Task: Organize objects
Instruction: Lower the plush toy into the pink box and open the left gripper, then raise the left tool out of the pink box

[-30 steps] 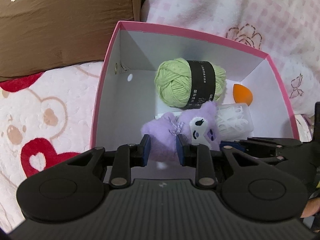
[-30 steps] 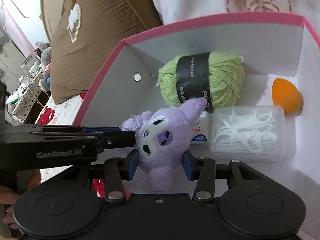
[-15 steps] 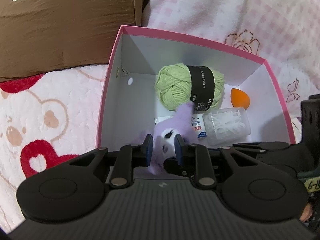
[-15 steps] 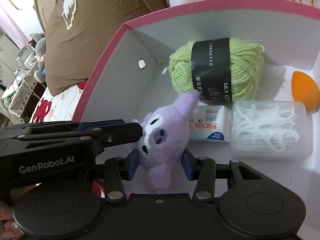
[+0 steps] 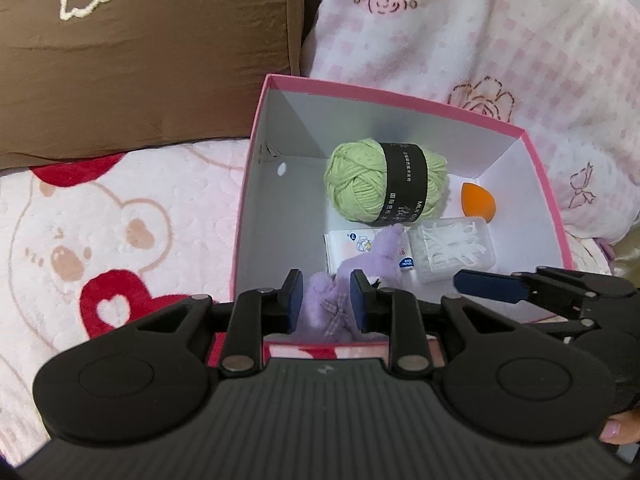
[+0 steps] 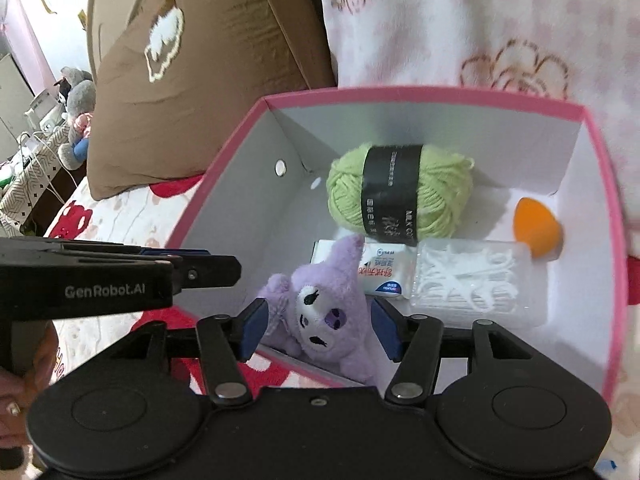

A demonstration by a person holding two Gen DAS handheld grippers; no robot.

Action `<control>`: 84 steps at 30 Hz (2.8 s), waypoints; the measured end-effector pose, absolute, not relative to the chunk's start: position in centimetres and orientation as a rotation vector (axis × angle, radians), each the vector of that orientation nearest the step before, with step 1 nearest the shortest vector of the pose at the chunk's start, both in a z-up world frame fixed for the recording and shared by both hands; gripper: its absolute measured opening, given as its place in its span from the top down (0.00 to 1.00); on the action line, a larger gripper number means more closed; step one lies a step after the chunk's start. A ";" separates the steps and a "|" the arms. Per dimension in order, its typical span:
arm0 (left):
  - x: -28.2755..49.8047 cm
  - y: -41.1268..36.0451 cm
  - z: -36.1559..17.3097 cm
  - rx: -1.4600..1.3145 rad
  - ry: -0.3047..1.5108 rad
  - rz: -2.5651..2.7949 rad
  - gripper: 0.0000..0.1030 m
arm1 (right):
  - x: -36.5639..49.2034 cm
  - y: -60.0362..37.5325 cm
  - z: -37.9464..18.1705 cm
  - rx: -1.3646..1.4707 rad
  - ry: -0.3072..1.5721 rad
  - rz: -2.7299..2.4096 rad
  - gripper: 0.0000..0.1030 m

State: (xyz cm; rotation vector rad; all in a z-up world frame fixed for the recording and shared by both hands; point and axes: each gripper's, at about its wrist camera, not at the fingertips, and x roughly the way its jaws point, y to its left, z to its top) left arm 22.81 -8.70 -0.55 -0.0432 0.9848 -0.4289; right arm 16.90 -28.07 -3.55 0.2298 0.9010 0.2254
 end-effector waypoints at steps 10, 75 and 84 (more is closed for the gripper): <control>20.5 -8.4 2.6 -0.065 1.003 -0.403 0.63 | 14.0 -28.0 0.2 0.122 0.846 0.178 0.38; 2.1 -11.1 10.1 0.093 1.014 -0.569 0.04 | -8.2 -32.0 8.4 -0.027 0.782 0.212 0.05; 3.1 -12.6 6.8 -0.040 1.011 -0.569 0.05 | -8.7 -33.1 4.0 -0.087 0.740 0.193 0.05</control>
